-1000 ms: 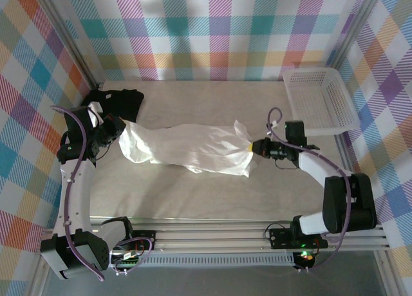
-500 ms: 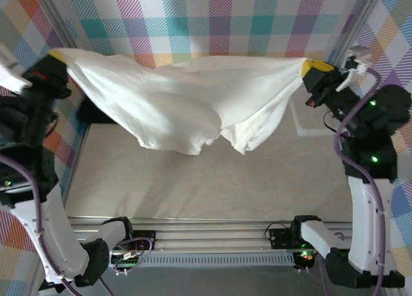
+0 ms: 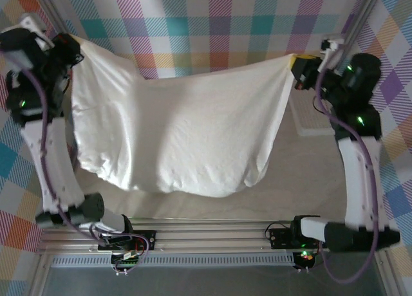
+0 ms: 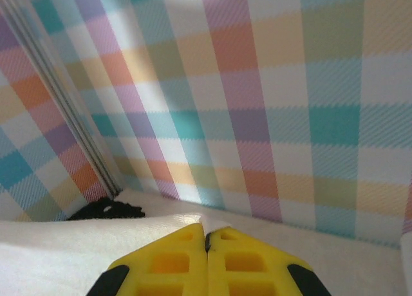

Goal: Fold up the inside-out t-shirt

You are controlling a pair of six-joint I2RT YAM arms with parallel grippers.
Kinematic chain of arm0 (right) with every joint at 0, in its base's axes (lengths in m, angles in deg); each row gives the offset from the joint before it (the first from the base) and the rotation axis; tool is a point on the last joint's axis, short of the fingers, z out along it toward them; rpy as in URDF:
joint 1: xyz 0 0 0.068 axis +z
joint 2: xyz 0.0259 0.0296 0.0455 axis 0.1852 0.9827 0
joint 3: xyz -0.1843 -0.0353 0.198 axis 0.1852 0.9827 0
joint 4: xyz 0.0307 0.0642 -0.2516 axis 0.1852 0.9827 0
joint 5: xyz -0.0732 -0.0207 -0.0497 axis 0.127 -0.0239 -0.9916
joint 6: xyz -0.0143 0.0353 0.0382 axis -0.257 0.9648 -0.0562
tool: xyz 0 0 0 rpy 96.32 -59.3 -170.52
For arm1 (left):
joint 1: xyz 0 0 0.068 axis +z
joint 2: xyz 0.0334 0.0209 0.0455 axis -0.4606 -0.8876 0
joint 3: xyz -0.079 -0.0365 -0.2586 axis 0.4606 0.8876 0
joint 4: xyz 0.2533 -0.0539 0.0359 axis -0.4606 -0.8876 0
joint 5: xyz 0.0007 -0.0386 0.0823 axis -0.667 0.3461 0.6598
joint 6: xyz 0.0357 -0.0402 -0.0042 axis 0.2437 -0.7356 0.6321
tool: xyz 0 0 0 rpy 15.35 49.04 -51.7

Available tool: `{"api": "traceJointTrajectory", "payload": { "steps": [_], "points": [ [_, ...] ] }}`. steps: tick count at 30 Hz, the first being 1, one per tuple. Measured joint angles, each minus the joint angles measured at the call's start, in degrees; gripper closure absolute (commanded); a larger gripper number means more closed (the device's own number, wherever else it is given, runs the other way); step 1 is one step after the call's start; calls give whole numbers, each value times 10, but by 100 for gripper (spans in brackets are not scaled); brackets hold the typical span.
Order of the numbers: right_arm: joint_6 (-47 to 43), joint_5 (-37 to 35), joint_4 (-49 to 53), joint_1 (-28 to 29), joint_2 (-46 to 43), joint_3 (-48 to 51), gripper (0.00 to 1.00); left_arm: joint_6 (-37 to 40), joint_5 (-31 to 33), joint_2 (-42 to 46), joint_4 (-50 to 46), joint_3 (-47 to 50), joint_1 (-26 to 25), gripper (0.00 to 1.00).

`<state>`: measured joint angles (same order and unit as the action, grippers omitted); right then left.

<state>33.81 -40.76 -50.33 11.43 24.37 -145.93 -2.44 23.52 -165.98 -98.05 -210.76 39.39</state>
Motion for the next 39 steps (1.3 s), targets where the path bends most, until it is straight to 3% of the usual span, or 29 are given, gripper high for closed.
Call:
{"api": "traceJointTrajectory", "payload": {
  "steps": [5,8,13,20,25,32,39],
  "points": [
    [16,15,-3,0,131,-46,100,10,5,-145,-38,-102,-23,100],
    [15,17,2,0,146,-70,100,11,5,-156,-51,-135,-29,100],
    [4,13,10,0,82,-85,100,13,9,-80,-53,-143,-28,100],
    [-13,-3,14,0,-99,-53,100,20,24,137,-27,-83,-28,100],
    [-20,-14,34,0,-182,-56,100,38,40,224,-20,-107,-28,100],
    [-25,-16,63,0,-191,-110,100,60,59,223,-9,-162,-28,100],
    [-35,-16,64,0,-115,-143,100,60,52,101,12,-183,-28,100]
  ]
}}
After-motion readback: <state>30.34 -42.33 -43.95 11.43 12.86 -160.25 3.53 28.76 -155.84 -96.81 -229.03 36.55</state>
